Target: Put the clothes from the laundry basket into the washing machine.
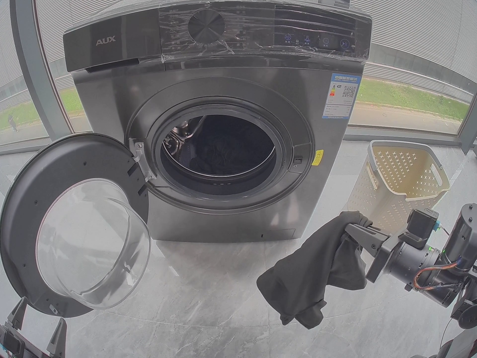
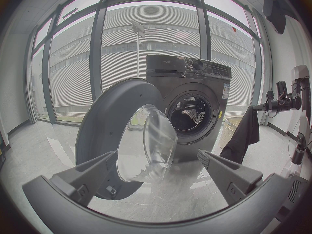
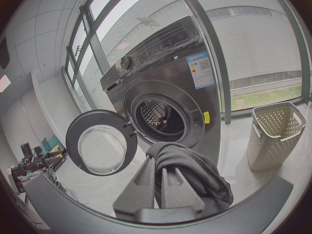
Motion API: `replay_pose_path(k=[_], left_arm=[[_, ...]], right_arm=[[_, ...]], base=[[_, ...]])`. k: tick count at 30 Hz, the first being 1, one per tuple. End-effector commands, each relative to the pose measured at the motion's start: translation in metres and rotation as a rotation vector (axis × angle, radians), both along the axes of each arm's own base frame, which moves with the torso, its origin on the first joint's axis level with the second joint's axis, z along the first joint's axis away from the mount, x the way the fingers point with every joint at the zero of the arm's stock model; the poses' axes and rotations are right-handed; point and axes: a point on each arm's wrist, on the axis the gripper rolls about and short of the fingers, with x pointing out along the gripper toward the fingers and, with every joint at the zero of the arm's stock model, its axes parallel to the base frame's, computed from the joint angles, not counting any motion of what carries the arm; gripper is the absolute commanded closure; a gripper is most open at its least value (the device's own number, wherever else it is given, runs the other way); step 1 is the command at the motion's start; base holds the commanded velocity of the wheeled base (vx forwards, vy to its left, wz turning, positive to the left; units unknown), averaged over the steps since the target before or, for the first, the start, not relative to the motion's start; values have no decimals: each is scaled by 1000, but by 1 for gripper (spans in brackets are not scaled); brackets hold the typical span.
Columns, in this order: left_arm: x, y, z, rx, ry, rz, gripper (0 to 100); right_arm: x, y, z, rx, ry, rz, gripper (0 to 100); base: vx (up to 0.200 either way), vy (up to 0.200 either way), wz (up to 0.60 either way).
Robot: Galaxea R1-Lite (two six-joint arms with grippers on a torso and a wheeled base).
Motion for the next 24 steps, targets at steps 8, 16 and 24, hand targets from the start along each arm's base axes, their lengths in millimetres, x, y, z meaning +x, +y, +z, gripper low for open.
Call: replay_pose_path(k=[8,16,24], left_arm=[[0,0,-5,0,1,1,0],[0,0,-5,8,3,5,0],[0,0,-4,23,-9,6,0]], right_arm=[[3,14,-4,5,-8,39,100],[2,20,-7,-7,1,67,100],[4,37,-3,9,-11,94,100]], base=[[0,0,0],[50,0,0],[0,0,0]])
